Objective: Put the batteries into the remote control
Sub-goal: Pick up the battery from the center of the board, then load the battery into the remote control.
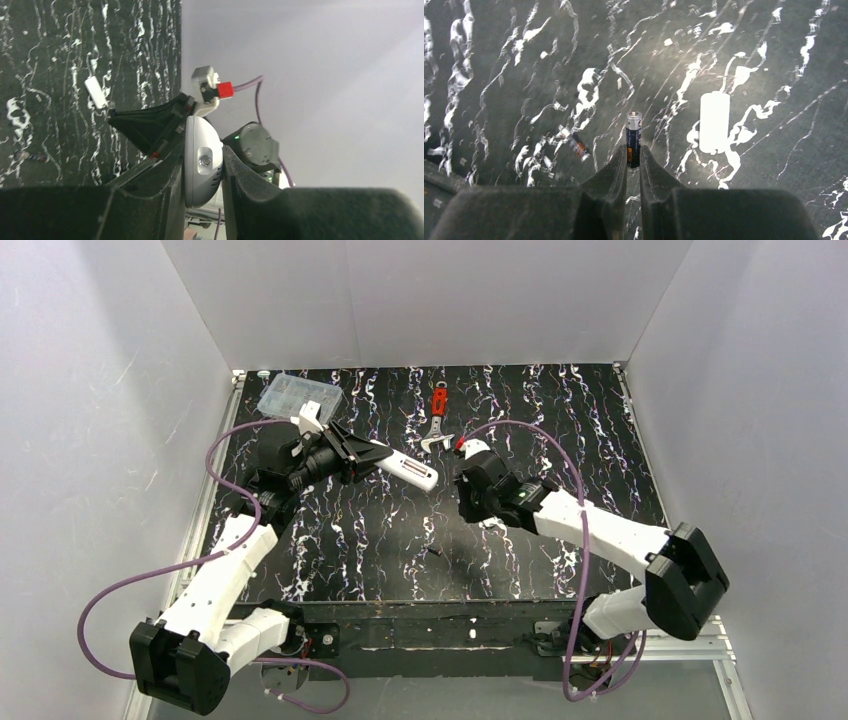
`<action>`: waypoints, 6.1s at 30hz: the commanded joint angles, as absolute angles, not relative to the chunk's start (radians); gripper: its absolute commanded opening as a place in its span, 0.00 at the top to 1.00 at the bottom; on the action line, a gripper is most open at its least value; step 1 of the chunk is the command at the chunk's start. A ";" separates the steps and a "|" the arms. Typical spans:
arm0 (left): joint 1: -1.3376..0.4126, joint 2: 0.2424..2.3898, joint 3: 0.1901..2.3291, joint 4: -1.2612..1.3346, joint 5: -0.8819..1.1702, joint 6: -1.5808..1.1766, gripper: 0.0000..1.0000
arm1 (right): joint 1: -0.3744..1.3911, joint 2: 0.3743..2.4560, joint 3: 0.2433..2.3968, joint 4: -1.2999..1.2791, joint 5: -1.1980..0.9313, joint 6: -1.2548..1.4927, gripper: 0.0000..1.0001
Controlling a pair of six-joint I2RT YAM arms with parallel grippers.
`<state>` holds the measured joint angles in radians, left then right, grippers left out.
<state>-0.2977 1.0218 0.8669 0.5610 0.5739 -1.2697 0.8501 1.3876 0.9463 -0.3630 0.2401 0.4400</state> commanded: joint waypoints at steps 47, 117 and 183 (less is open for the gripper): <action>-0.301 1.064 0.930 1.285 0.923 -1.324 1.00 | 0.769 0.745 0.980 0.141 -0.561 -0.151 0.99; -0.339 0.900 1.272 -0.166 0.835 -0.233 1.00 | 0.768 0.900 0.997 0.225 -0.478 -0.032 0.99; -0.339 0.917 1.040 0.179 0.434 -1.037 1.00 | 0.937 1.227 1.108 0.138 -0.349 -0.054 0.97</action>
